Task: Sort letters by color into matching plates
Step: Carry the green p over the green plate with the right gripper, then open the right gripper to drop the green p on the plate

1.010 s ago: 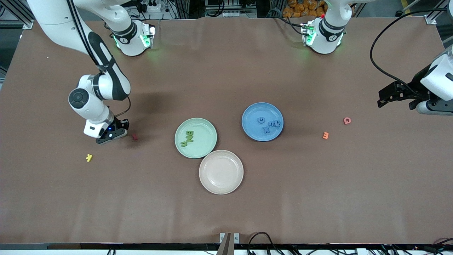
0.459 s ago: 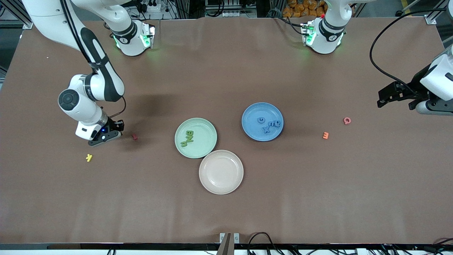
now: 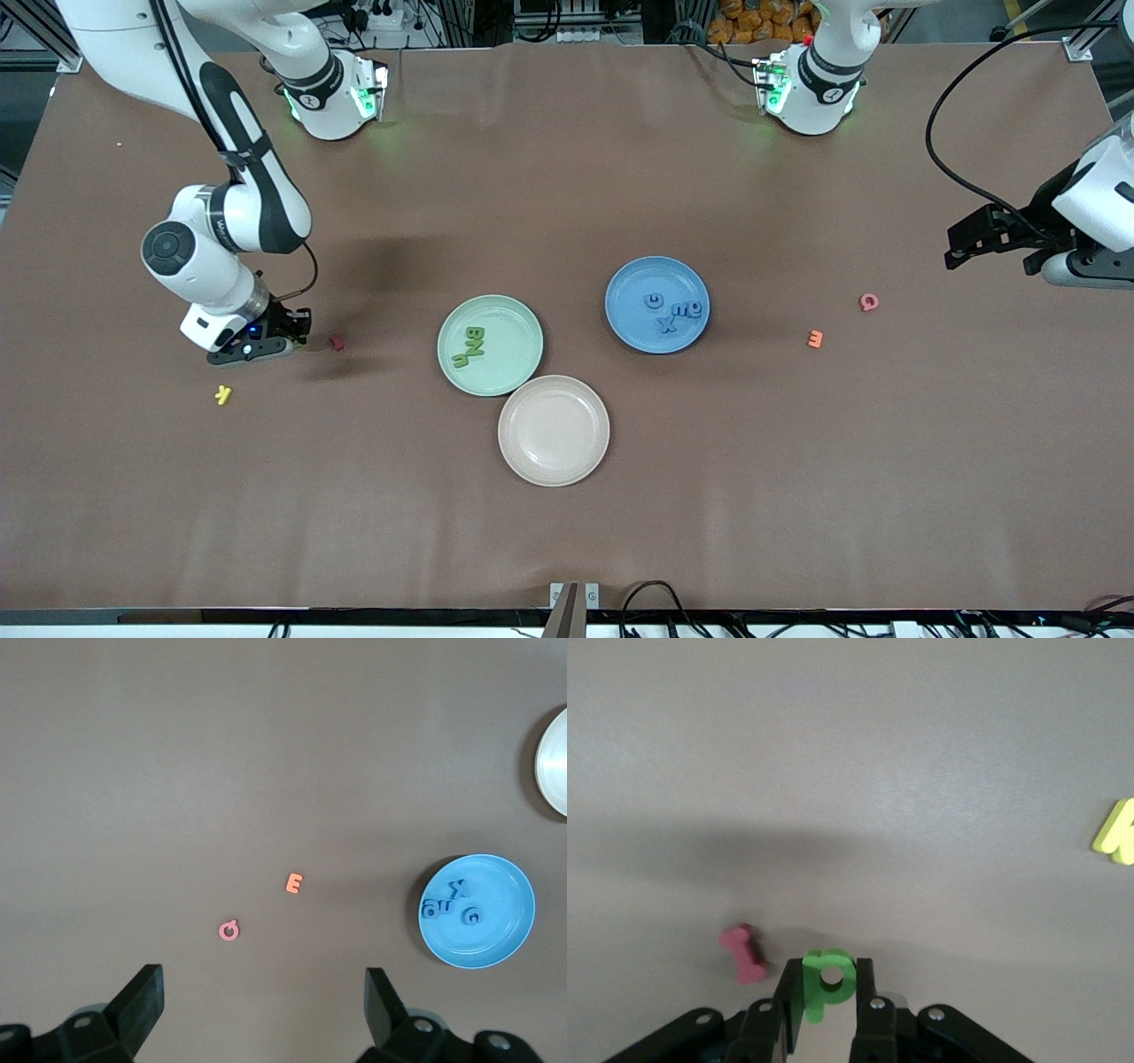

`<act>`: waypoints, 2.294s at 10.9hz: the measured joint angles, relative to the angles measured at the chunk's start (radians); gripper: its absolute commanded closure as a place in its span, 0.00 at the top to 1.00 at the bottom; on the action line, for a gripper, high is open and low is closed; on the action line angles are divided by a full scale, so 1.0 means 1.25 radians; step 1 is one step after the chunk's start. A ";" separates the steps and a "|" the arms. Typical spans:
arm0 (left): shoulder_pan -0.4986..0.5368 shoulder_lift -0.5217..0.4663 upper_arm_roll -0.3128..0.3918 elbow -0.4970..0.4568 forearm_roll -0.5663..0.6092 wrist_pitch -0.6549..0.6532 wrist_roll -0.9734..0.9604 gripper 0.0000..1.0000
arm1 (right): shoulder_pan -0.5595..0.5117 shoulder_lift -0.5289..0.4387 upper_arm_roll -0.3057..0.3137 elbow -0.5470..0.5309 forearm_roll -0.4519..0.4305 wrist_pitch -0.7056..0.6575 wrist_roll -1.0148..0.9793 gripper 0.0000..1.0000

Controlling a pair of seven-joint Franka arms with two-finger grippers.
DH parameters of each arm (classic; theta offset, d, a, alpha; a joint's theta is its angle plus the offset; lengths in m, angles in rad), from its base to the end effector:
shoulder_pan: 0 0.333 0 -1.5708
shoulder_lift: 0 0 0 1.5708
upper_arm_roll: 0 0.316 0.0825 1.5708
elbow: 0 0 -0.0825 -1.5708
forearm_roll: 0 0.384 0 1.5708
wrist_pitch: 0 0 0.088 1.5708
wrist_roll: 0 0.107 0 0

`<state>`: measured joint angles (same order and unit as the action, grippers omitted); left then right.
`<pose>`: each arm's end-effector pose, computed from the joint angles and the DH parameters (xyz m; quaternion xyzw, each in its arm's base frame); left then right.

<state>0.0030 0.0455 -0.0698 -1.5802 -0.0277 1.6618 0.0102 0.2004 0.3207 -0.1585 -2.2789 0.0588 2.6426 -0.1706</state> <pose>0.5751 -0.0403 0.6026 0.9990 -0.0374 0.0177 0.0159 0.5393 0.0197 0.2196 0.9960 0.0852 0.0233 0.0116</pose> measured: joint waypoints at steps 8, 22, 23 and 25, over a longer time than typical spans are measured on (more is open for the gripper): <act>0.000 0.002 0.000 0.000 0.000 0.003 0.000 1.00 | 0.159 0.000 0.006 0.080 0.000 -0.098 0.453 0.10; 0.000 0.010 0.000 0.000 0.000 0.012 0.000 1.00 | 0.306 0.165 0.103 0.316 -0.001 -0.187 0.889 1.00; 0.000 0.010 0.000 0.000 0.000 0.013 0.000 1.00 | 0.305 0.165 0.102 0.321 -0.002 -0.202 0.869 1.00; 0.000 0.011 0.000 0.000 0.000 0.013 0.000 1.00 | 0.300 0.165 0.093 0.330 -0.002 -0.226 0.787 1.00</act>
<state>0.0033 0.0586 -0.0697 -1.5803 -0.0277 1.6783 0.0102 0.5753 0.5266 -0.0427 -1.8663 0.0560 2.3607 0.8128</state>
